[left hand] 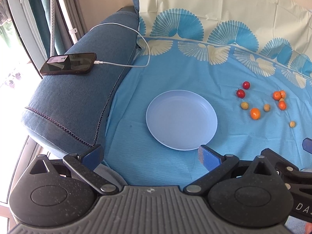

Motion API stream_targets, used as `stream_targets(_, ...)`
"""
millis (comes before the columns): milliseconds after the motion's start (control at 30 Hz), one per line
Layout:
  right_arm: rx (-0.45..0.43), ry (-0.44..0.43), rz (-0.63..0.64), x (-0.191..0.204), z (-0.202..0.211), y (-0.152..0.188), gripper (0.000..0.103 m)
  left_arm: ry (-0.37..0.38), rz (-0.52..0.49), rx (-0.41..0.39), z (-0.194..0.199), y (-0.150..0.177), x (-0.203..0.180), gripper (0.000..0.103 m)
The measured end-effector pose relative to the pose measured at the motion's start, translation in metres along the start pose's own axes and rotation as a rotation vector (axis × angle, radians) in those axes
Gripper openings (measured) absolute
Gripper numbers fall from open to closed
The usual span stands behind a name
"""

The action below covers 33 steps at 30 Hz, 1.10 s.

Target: Organize fruits

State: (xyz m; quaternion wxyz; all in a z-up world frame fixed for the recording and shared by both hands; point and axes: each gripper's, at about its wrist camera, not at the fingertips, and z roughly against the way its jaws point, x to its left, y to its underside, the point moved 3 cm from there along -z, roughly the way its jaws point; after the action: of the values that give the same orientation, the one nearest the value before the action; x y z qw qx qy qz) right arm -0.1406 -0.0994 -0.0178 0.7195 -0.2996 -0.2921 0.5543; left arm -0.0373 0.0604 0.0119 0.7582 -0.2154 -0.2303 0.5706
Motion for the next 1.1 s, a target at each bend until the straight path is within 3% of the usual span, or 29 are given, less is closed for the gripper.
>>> stream_targets(1100,0.003,-0.015,-0.014,-0.0008,-0.0044,0.0012,0.103,-0.007,-0.013,0.017,-0.004,0.0031,-0.0069,0.103)
